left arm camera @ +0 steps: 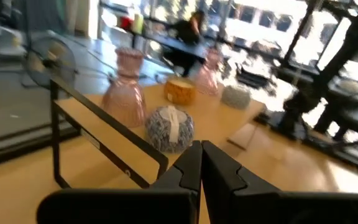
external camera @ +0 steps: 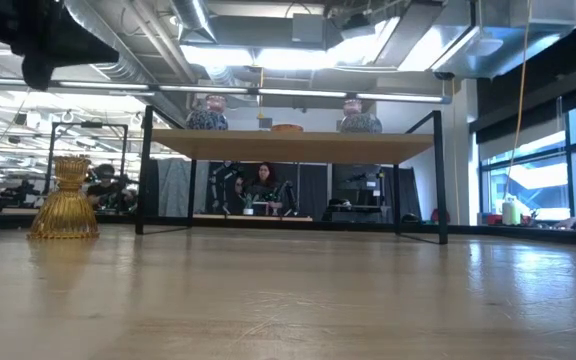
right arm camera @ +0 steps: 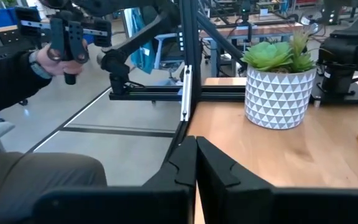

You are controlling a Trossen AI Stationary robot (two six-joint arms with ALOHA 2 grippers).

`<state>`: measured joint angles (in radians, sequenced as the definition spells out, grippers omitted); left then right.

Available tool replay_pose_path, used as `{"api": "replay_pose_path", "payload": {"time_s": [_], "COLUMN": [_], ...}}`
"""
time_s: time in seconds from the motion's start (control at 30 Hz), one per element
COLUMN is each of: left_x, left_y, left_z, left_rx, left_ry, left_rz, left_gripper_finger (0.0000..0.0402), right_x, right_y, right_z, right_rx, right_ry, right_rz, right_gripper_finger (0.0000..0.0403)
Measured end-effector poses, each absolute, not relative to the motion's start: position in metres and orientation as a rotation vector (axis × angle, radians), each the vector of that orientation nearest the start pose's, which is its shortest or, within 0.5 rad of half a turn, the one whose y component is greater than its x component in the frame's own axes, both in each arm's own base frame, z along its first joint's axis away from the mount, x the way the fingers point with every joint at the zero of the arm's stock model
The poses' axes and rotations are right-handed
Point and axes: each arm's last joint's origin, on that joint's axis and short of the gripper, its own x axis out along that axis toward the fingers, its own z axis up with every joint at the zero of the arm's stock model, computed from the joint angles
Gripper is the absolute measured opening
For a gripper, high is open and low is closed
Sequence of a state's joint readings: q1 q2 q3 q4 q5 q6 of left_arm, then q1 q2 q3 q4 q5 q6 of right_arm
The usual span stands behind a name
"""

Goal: Pick & Place candle stick holders
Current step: Put the orange glass candle holder on the shelf

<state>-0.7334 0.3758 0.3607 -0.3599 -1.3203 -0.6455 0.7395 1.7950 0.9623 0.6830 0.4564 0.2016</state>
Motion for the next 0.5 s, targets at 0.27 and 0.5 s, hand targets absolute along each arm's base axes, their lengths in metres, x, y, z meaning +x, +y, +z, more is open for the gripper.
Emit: {"api": "replay_pose_path", "payload": {"time_s": [0.27, 0.5], "left_x": [0.077, 0.078], "left_y": [-0.028, -0.027], "left_z": [0.214, 0.197], "left_rx": [-0.338, -0.285], "left_ry": [0.236, 0.367], "left_rz": [0.372, 0.309], "left_gripper_finger": [0.0002, 0.0002], "right_x": [0.29, 0.293], "right_y": [0.247, 0.243], "right_z": [0.206, 0.205], "right_rx": [0.112, 0.108], "right_ry": [0.156, 0.157], "right_rz": [0.268, 0.259], "right_gripper_finger": [0.0006, 0.0006]}}
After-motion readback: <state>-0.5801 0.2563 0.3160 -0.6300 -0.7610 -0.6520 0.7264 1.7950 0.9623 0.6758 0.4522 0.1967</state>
